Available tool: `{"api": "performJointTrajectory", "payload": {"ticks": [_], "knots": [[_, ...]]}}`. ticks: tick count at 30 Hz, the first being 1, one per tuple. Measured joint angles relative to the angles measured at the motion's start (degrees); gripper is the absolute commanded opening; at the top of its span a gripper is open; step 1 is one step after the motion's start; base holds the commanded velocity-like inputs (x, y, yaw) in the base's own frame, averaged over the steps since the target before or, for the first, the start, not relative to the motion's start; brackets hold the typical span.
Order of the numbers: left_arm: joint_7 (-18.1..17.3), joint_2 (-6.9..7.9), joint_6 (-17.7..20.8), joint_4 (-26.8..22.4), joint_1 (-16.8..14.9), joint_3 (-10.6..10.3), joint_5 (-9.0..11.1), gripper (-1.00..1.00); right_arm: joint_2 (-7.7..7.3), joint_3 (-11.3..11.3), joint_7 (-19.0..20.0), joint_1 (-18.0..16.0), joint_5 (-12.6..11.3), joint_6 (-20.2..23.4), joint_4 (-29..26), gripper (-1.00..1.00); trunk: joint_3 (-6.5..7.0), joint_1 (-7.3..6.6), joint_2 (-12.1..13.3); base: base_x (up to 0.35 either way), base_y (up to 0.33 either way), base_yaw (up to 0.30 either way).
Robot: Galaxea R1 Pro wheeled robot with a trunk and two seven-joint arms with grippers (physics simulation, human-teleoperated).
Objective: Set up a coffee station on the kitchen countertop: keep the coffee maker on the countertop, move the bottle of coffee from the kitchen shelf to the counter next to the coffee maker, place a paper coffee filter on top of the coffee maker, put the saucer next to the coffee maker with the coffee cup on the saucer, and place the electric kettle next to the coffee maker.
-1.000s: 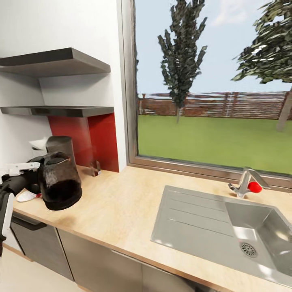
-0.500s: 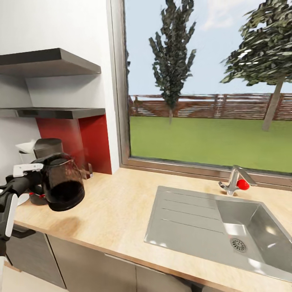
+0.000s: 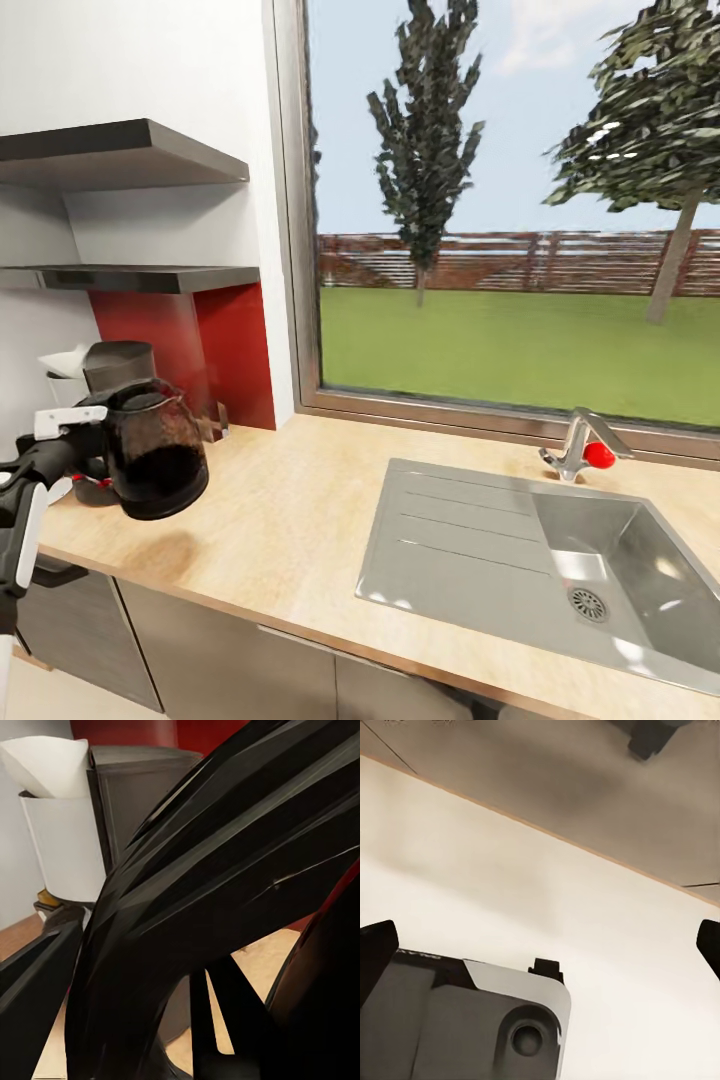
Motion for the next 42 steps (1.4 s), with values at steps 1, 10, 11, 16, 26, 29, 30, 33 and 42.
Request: {"api": "performJointTrajectory", "payload": {"ticks": [1, 10, 11, 16, 26, 29, 30, 33, 42], "knots": [[0.1, -0.03, 0.0, 0.0, 0.2, -0.1, 0.0, -1.0, 0.0, 0.0, 0.0, 0.0, 0.0, 0.0, 0.0, 1.0, 0.0, 0.0, 0.0, 0.0, 0.0, 0.0], [0.6, -3.59, -5.3, 0.3, 3.3, -0.3, -1.5, -1.0, 0.08, -0.4, 0.0, 0.0, 0.0, 0.0, -0.1, 1.0, 0.0, 0.0, 0.0, 0.0, 0.0, 0.0], [0.9, -3.94, -7.5, 0.9, 3.9, -0.3, -1.6, -1.0, 0.09, -0.4, 0.0, 0.0, 0.0, 0.0, -0.1, 1.0, 0.0, 0.0, 0.0, 0.0, 0.0, 0.0], [7.1, -6.19, -13.6, 3.8, 5.5, -0.3, -1.9, -1.0, 0.06, -0.4, 0.0, 0.0, 0.0, 0.0, 0.0, 1.0, 0.0, 0.0, 0.0, 0.0, 0.0, 0.0], [15.1, -9.1, -14.8, 4.4, 6.2, -0.2, -1.8, -1.0, 0.0, -0.4, 0.0, 0.0, 0.0, 0.0, 0.0, 1.0, 0.0, 0.0, 0.0, 0.0, 0.0, 0.0], [16.2, -9.78, -14.8, 4.4, 7.4, -0.3, -1.8, -1.0, 0.0, -0.4, 0.0, 0.0, 0.0, 0.0, 0.1, 1.0, -0.01, -0.01, 0.0, 0.037, 0.0, 0.0], [16.4, -10.11, -15.2, 4.8, 7.8, -0.6, -1.4, -1.0, 0.32, -0.2, -0.1, 0.3, 0.0, 0.2, 0.4, 1.0, -0.02, 0.0, 0.0, 0.0, 0.0, 0.0], [16.0, -10.45, -15.3, 5.8, 8.8, -0.7, -1.5, -1.0, 1.29, -0.2, -0.1, 1.0, 0.0, 0.2, 0.5, 1.0, -0.02, 0.0, 0.0, 0.0, 0.0, 0.0], [15.9, -10.25, -14.8, 5.0, 10.2, -0.7, -1.6, -1.0, 2.48, -0.2, 0.0, 1.0, 0.0, 0.4, 0.6, 1.0, -0.01, 0.0, 0.0, 0.003, 0.0, 0.0]]}}
